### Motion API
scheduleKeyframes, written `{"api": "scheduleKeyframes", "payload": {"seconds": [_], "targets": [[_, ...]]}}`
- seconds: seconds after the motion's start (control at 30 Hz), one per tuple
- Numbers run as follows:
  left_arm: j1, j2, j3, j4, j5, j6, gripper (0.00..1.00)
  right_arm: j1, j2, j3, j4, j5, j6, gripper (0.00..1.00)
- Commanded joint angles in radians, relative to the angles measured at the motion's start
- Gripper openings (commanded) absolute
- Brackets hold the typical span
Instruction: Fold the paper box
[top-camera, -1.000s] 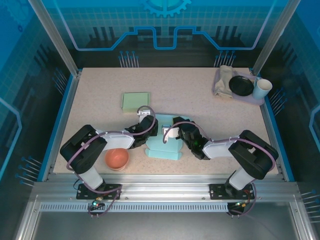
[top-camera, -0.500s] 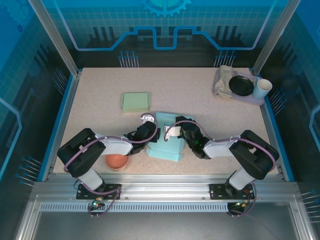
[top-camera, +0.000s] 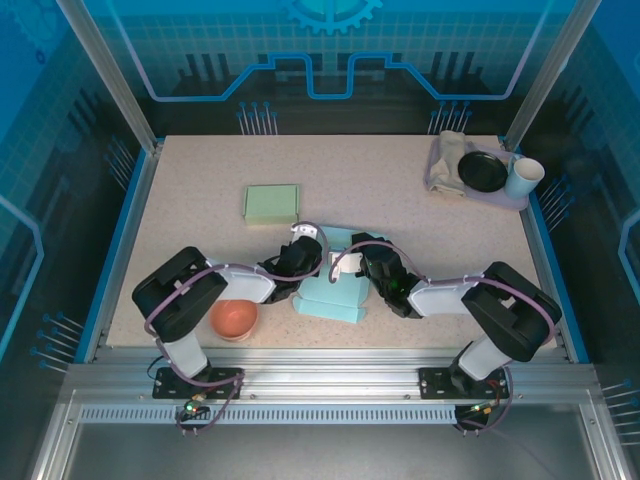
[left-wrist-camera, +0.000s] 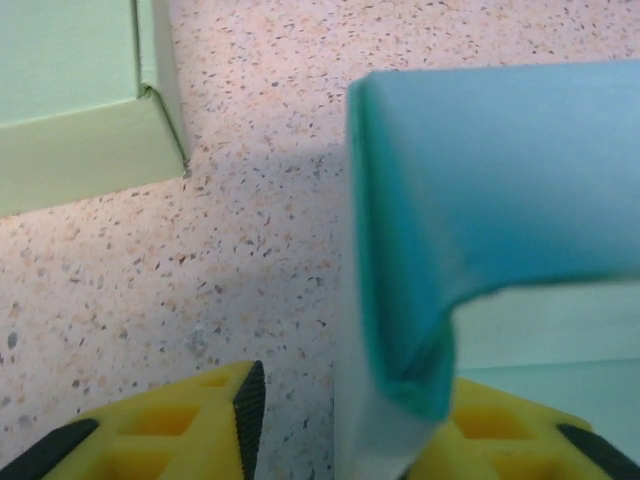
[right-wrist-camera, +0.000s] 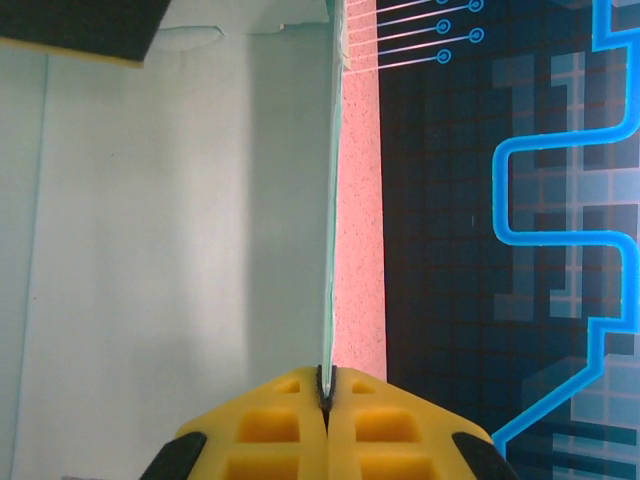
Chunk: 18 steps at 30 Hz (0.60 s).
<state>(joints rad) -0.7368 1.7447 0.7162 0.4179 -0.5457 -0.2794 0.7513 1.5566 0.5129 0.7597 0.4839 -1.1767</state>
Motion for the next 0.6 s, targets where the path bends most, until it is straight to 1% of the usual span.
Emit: {"api": "scheduleKeyframes", "payload": {"seconds": [0.0, 0.1, 0.2, 0.27, 0.4, 0.57], "targets": [[0.0, 0.018, 0.014, 0.068, -0.042, 0.008, 0.23, -0.013, -0.005, -0.002, -0.083, -0.055, 0.033, 0.03], [-0.008, 0.024, -0.003, 0.099, -0.046, 0.013, 0.12, -0.013, -0.018, 0.002, -0.109, -0.079, 0.049, 0.09], [-0.012, 0.032, -0.011, 0.106, -0.062, 0.008, 0.07, -0.012, -0.036, 0.003, -0.126, -0.089, 0.062, 0.11], [-0.014, 0.036, -0.013, 0.101, -0.084, 0.0, 0.07, -0.012, -0.051, -0.002, -0.128, -0.095, 0.07, 0.12], [-0.014, 0.046, -0.006, 0.079, -0.12, -0.012, 0.06, -0.014, -0.093, -0.011, -0.148, -0.118, 0.088, 0.2], [-0.013, 0.056, -0.004, 0.067, -0.166, -0.024, 0.06, -0.016, -0.194, -0.022, -0.219, -0.18, 0.135, 0.29]]}}
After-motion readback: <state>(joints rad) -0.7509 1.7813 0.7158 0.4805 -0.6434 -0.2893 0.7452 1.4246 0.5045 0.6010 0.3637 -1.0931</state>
